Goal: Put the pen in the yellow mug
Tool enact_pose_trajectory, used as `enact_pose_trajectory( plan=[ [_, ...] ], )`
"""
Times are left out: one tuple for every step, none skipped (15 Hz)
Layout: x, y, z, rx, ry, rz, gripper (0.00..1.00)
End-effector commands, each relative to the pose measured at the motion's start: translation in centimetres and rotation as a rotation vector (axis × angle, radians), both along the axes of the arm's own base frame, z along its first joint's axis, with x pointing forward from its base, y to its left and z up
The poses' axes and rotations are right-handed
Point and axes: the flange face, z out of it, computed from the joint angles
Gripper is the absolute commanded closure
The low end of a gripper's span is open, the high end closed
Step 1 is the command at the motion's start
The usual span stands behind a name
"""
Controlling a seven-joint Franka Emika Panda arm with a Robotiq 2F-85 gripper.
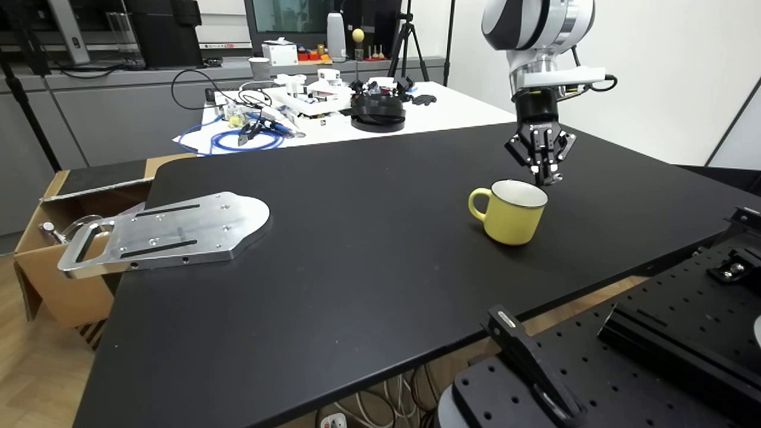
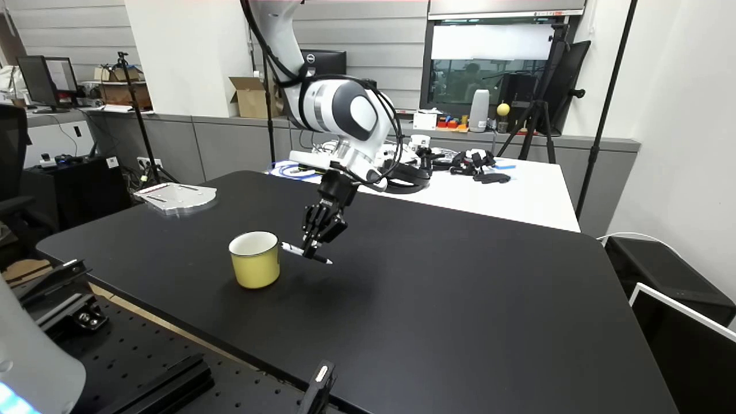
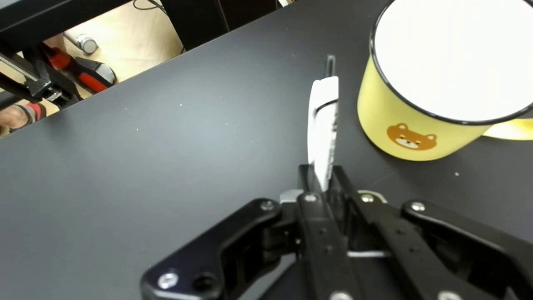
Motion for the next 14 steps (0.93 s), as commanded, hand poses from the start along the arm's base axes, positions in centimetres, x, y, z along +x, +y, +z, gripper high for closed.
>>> enact_pose_trajectory(
  plan=[
    [1.6, 0.0, 1.3, 0.012, 0.027, -0.014, 0.97],
    [1.8, 0.2, 1.8, 0.020, 0.033, -0.010, 0.97],
    [2.0, 0.3, 2.1, 0.026, 0.039, -0.006, 0.97],
    [2.2, 0.5, 2.5, 0.033, 0.047, -0.001, 0.97],
    [2.4, 0.8, 2.8, 0.042, 0.057, 0.003, 0.97],
    [2.4, 1.0, 3.1, 0.052, 0.074, 0.011, 0.97],
    [2.5, 1.3, 3.3, 0.060, 0.091, 0.016, 0.97],
    [2.4, 1.5, 3.5, 0.070, 0.111, 0.023, 0.97],
    [2.4, 1.7, 3.8, 0.077, 0.127, 0.027, 0.97],
    [2.4, 1.9, 4.0, 0.081, 0.138, 0.030, 0.97],
    [2.4, 2.2, 4.3, 0.085, 0.149, 0.036, 0.97],
    [2.3, 2.5, 4.4, 0.089, 0.159, 0.041, 0.97],
    [2.3, 2.9, 4.5, 0.097, 0.171, 0.047, 0.97],
    [2.2, 3.3, 4.6, 0.102, 0.180, 0.054, 0.97]
  ],
)
